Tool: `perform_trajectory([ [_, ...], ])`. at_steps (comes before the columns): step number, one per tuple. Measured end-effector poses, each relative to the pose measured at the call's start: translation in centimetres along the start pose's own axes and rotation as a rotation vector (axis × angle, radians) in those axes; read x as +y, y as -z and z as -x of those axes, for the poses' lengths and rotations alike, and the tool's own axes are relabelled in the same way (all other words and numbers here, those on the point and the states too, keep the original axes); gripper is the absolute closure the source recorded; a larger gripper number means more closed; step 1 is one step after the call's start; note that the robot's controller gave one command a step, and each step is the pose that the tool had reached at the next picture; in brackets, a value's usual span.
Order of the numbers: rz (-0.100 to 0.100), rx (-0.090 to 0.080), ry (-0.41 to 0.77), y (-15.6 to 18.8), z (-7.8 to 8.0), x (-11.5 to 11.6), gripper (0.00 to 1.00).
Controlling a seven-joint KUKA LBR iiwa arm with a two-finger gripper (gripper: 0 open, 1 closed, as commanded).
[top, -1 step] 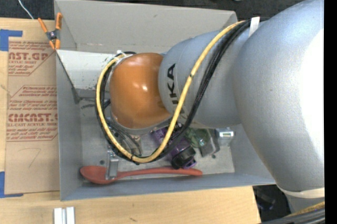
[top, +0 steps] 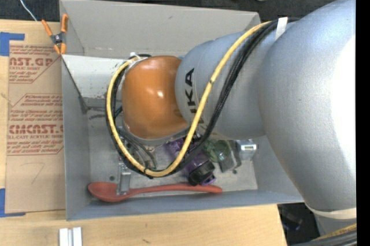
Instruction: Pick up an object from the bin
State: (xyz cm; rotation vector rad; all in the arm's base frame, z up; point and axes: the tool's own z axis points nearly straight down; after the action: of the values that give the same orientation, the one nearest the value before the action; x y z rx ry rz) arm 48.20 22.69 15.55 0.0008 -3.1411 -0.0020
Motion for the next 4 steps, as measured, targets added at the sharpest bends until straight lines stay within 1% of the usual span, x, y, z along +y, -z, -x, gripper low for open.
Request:
perform_trajectory([
  [1,-0.001,0.005,-0.122,-8.0,-0.3,1.1,0.00],
  [2,0.000,0.001,-0.034,-8.6,1.7,1.5,1.00],
  [3,0.000,0.001,-0.034,-8.6,1.7,1.5,1.00],
  [4,0.005,-0.006,-0.030,-8.4,0.3,1.1,1.00],
])
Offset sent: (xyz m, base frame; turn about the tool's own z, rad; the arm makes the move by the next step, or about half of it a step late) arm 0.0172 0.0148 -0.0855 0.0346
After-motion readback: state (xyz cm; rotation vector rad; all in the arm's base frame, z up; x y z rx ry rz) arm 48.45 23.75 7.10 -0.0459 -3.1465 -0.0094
